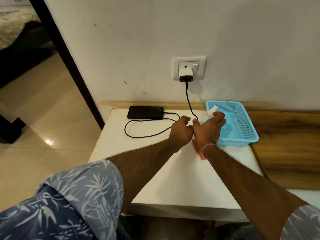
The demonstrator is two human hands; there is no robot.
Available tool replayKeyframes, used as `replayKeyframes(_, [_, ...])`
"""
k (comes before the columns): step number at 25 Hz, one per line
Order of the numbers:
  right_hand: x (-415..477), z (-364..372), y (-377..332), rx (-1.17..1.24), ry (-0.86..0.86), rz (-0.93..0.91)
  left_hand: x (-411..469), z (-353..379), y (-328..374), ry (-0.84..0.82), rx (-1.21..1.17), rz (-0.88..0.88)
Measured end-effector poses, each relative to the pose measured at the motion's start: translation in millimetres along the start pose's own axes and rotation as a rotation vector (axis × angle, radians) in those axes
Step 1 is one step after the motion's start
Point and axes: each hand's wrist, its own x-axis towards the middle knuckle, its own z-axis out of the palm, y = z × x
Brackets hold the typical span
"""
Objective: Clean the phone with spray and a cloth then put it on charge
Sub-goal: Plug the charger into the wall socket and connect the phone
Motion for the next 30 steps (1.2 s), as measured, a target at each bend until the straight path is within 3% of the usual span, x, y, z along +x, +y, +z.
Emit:
replayKeyframes(7, [15.6, -5.6, 11.9, -0.208, -0.114, -0.03, 10.0, 12.9, -2.5, -0.095, -0.004, 0.03])
replayKeyframes(12, [30.3, -12.8, 3.8, -0.193, 0.093, -0.157, 11.7, 19.9, 1.4, 0.046, 0.005, -0.004])
replayKeyframes(18, [62.0, -5.3, 2.4, -0.575, -0.323, -0.256, 14.6, 30.5, 3.4, -0.097, 0.25, 0.098])
replayKeyframes(25, [69.4, -1.6, 7.8, -0.491, -0.325, -0.172, 36.8, 47.4, 13.8, -0.146, 0.462, 0.048])
replayKeyframes(30, [77.5, -2.8, 11.4, -0.461, -0.352, -0.15, 48.4, 58.6, 18.1, -0.063, 0.383, -0.038])
